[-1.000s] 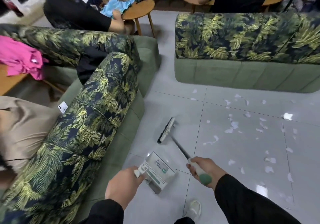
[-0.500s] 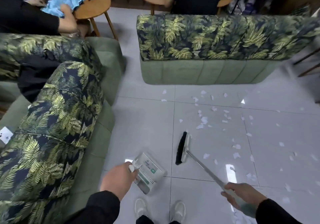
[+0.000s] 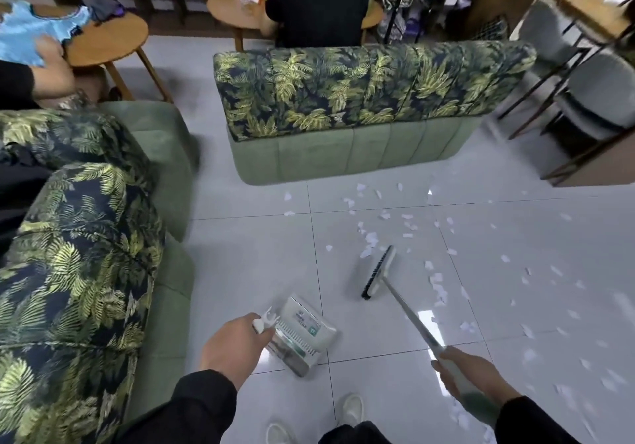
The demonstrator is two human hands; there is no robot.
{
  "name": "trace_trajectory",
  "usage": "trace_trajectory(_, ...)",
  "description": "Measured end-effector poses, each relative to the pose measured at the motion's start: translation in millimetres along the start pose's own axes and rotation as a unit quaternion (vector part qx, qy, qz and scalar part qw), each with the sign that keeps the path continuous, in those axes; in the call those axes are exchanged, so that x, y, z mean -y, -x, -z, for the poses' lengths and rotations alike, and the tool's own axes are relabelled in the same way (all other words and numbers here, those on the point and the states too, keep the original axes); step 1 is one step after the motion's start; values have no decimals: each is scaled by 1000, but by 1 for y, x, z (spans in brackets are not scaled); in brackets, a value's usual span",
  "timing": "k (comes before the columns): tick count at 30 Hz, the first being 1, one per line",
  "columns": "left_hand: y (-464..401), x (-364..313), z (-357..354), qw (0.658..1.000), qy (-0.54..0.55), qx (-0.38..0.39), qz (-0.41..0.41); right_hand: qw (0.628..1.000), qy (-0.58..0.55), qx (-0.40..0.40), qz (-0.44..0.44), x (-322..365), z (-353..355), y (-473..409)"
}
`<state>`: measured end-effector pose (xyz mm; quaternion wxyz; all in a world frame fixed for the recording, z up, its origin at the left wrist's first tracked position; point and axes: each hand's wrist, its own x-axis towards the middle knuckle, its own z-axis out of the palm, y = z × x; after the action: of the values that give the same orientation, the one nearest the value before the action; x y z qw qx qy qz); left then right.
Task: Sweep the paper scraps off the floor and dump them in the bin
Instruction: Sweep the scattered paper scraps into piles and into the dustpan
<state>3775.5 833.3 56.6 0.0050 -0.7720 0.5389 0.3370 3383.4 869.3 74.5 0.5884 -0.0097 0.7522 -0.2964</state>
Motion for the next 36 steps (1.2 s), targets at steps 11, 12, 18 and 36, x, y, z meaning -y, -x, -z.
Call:
trace_trajectory(11, -56, -9, 38, 1000, -1, -20, 6, 994, 15, 106, -3, 75, -136, -28)
trace_trajectory(12, -74, -12, 45, 1000, 1, -23, 15, 991, 20, 130, -11, 92, -158, -43)
trace_trajectory(18, -140, -36, 79, 999, -7, -8, 44, 978, 48, 201, -26, 172, -260, -99)
trace_trajectory(36, -293, -121, 141, 996, -18, -26, 87, 986, 69, 134, -71, 333, -289, -224)
